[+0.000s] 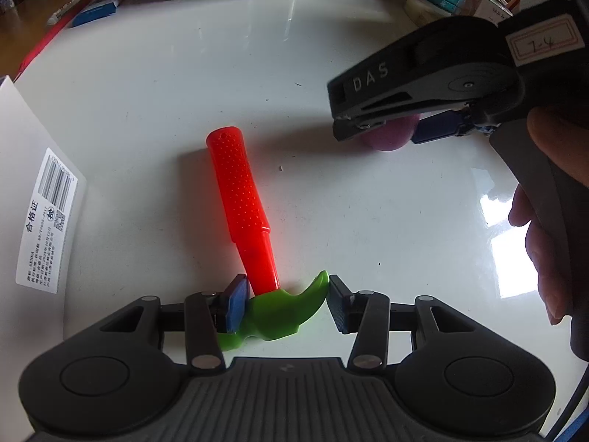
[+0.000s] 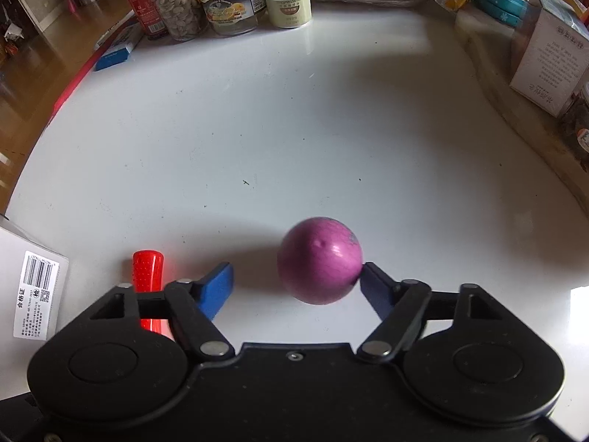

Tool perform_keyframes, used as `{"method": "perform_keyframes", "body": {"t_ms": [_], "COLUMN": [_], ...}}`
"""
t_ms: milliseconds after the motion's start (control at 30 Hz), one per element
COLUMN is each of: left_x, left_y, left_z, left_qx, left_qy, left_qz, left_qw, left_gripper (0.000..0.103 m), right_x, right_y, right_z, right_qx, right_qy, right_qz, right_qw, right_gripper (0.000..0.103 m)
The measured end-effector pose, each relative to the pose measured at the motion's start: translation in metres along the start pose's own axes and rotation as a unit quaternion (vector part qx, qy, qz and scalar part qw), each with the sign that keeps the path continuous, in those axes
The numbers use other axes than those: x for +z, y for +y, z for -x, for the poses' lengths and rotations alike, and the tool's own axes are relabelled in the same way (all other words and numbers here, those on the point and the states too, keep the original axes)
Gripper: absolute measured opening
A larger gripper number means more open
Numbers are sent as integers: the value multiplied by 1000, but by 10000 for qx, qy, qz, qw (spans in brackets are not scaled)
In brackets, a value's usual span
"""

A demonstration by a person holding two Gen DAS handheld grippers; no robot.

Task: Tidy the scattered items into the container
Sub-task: 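Lower the right tool over the purple egg while the left tool holds the green hammer, then close the right tool on the purple egg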

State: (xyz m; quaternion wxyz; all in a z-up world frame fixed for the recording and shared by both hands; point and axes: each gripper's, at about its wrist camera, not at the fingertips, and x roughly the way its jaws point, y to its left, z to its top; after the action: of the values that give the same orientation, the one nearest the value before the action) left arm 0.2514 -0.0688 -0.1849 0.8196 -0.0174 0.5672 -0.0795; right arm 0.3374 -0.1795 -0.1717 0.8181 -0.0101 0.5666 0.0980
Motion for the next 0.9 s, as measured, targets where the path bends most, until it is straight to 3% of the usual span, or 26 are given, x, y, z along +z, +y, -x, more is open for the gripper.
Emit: {"method": "perform_keyframes", "body": {"t_ms": [567, 733, 767, 867, 900], "left_x": [-22, 2, -1, -13, -17], "left_y": [-2, 6, 6, 7, 7], "left_z": [11, 5, 7, 12, 14], "left_qx": [48, 36, 39, 46, 50], "left_qy": [61, 148, 161, 188, 194], "left_qz": [-174, -332, -369, -459, -481], "left_qw": [9998, 9993, 9992, 9988, 9986], "left_gripper": [47, 46, 47, 47, 47], "right_x": [-40, -64, -70, -86, -91], "right_y": [-12, -20, -21, -22, -22], "right_z": [25, 40, 44, 54, 56], "right_qx": [218, 284, 304, 327, 333], "right_qy": [110, 155, 162, 210, 238], "right_qz": [-84, -175, -204, -232, -254], "right_qw": [9997, 9993, 9992, 9990, 9988], "right_gripper": [46, 45, 44, 12, 12]}}
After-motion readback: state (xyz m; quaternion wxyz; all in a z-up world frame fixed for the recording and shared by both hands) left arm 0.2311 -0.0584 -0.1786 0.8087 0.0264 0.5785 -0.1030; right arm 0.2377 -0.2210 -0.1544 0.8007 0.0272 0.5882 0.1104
